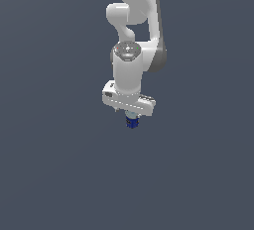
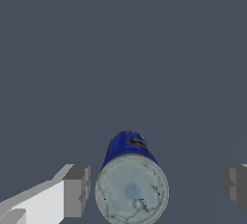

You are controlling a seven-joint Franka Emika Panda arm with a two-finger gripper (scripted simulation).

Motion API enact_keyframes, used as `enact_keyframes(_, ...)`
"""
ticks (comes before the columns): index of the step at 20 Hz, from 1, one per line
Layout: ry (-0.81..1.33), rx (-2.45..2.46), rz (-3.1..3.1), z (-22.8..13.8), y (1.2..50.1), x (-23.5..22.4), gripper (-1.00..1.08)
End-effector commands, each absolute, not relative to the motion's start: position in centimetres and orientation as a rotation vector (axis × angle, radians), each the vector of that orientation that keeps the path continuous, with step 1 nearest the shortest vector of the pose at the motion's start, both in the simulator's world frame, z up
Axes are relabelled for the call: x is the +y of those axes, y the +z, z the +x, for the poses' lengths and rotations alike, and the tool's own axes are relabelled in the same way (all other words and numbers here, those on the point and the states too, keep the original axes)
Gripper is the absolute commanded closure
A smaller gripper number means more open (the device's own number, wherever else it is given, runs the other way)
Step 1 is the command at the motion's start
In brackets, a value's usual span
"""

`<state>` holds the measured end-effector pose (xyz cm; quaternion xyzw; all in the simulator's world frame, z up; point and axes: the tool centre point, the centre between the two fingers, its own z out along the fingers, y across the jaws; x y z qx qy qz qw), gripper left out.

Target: Pick up the object and move it to a goal position.

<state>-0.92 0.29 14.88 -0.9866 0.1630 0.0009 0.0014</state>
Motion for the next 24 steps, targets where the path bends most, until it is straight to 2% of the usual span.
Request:
enact_keyframes(1, 0.003, 0.605, -3.080, -1.4, 14.5, 0.7, -0.92)
enact_keyframes(13, 0.002, 1.028, -2.968, -3.5, 13.1, 2.2, -0.92)
enact_keyframes(24, 0.000, 1.204, -2.902, -4.4, 12.5, 2.8, -0.92)
